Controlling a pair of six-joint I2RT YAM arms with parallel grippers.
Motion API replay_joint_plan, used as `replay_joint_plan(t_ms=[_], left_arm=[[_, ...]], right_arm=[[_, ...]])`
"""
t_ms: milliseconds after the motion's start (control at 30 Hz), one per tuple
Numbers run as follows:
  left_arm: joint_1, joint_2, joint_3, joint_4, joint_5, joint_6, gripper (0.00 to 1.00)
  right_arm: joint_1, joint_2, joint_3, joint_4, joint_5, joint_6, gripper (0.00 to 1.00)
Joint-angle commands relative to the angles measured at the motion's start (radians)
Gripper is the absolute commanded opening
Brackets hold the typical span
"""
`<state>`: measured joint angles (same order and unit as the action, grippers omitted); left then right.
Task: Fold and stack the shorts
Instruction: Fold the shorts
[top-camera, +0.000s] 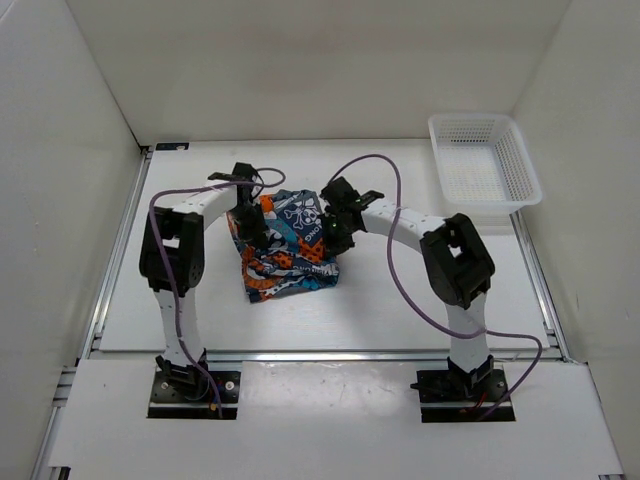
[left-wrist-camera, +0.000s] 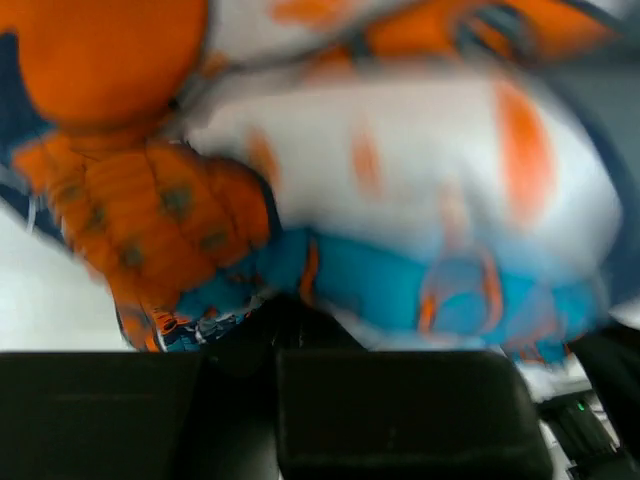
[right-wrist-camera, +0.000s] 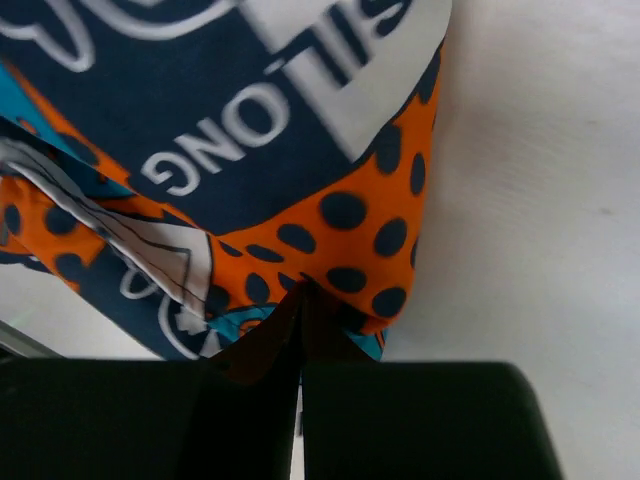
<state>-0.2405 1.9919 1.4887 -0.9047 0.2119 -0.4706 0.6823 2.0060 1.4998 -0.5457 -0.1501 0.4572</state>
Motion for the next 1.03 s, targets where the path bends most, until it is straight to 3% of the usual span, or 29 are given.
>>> replay_joint_plan(t_ms=[0,167,300,400,433,500,533,567,600,633,833,1000], left_arm=[[0.013,0.004,0.015,0.013,-0.065,0.024,0.11],[0.024,0.028,0.039,0.013,-0.074,0.056,0.11],[0.024,-0.060,0.122,-0.051,-0.107,0.085,0.11],[0.024,-0.183,0.188,-0.146,-0.158,0.098,0.17],[0.024,-0.221,0.220,-0.178,-0.167,0.108,0.26],[0.024,-0.354,0.232,-0.189,-0.167,0.121,0.43],[0.024,-0.404,0.232,-0.189,-0.180,0.133,0.60],[0.024,-0.450,0.232,-0.203,-0.180,0.133,0.87],[0.024,-0.496,0.232,-0.215,-0.192,0.133,0.97],[0.033,-0.586,0.199,-0.215,-0.192,0.133,1.00],[0.056,-0.933,0.000,-0.215,-0.229,0.081,1.00],[0.056,-1.100,-0.157,-0.206,-0.244,0.027,1.00]], right_arm=[[0.020,0.037,0.011,0.055,-0.020,0.001,0.00],[0.020,0.022,-0.025,0.055,-0.006,0.023,0.00],[0.020,-0.213,-0.050,0.034,0.072,0.034,0.01],[0.020,-0.391,-0.030,-0.074,0.286,0.044,0.53],[0.020,-0.433,-0.030,-0.101,0.347,0.044,0.82],[0.020,-0.553,-0.047,-0.169,0.524,0.055,0.96],[0.020,-0.590,-0.061,-0.190,0.573,0.066,1.00],[0.020,-0.658,-0.091,-0.213,0.618,0.066,1.00],[0.008,-0.691,-0.108,-0.261,0.654,0.075,1.00],[0.008,-0.720,-0.125,-0.289,0.723,0.084,1.00],[-0.001,-0.950,-0.294,-0.448,0.871,0.159,1.00],[-0.001,-1.101,-0.407,-0.471,0.893,0.184,1.00]])
